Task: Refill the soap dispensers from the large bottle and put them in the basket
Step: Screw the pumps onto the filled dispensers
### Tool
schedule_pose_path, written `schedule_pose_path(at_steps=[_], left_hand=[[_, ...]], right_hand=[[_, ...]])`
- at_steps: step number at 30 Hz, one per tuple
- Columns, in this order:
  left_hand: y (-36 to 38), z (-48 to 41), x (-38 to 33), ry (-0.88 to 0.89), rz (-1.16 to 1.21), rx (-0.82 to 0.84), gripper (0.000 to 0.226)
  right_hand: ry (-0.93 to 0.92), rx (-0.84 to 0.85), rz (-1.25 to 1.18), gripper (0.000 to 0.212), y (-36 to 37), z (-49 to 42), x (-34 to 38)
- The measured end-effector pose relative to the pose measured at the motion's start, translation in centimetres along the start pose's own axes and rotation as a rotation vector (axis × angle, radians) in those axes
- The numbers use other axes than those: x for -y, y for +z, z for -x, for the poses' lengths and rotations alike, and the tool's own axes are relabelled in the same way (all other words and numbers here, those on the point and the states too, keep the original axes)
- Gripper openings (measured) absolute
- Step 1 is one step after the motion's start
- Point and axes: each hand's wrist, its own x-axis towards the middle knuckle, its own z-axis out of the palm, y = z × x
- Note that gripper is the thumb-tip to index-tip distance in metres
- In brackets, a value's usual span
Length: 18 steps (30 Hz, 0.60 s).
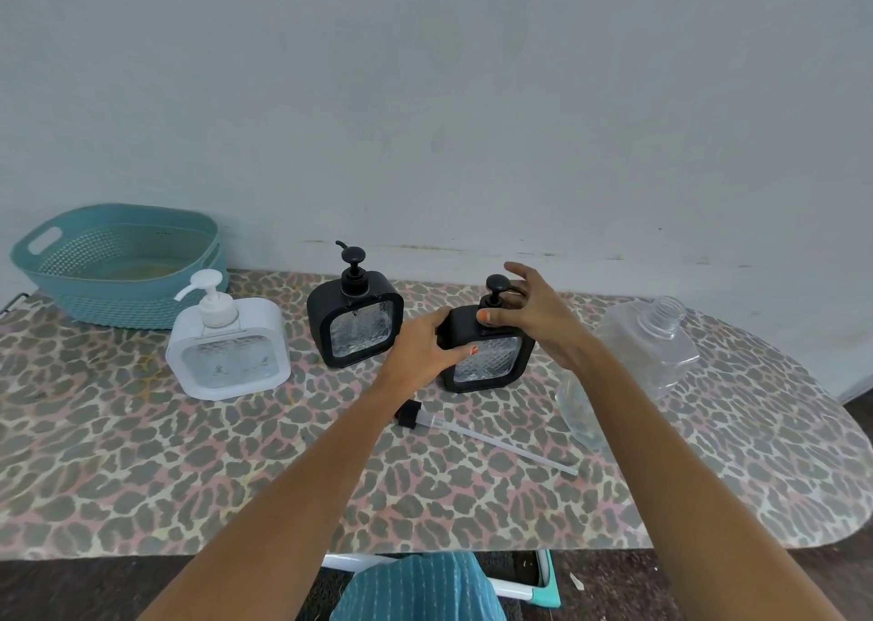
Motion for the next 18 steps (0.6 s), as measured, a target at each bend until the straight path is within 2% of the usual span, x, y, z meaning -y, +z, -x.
schedule_pose_path(at_steps=[3,8,13,16,18], left_hand=[[0.0,0.1,0.0,-0.006,0.000,0.007,0.057],[0.0,0.2,0.0,0.002,0.004,-0.002,0.058],[0.0,0.1,0.0,-0.002,0.013,-0.002,0.058],[0.0,0.2,0.0,0.001,0.010,-0.002,0.059],[0.1,0.1,0.1,0.001,0.013,-0.004,0.060]], right_hand=[[0.004,0.054,-0.065,0.079,-0.8,0.0,-0.2],[-0.071,-0.082,0.212,0.063,0.0,0.1,-0.5],[-0.064,0.075,0.073,0.066,-0.6,0.0,-0.2],[-0.093,-0.057,0.179,0.053,-0.2,0.0,-0.2],[-0.115,-0.112,0.300,0.053,0.3,0.1,-0.2]])
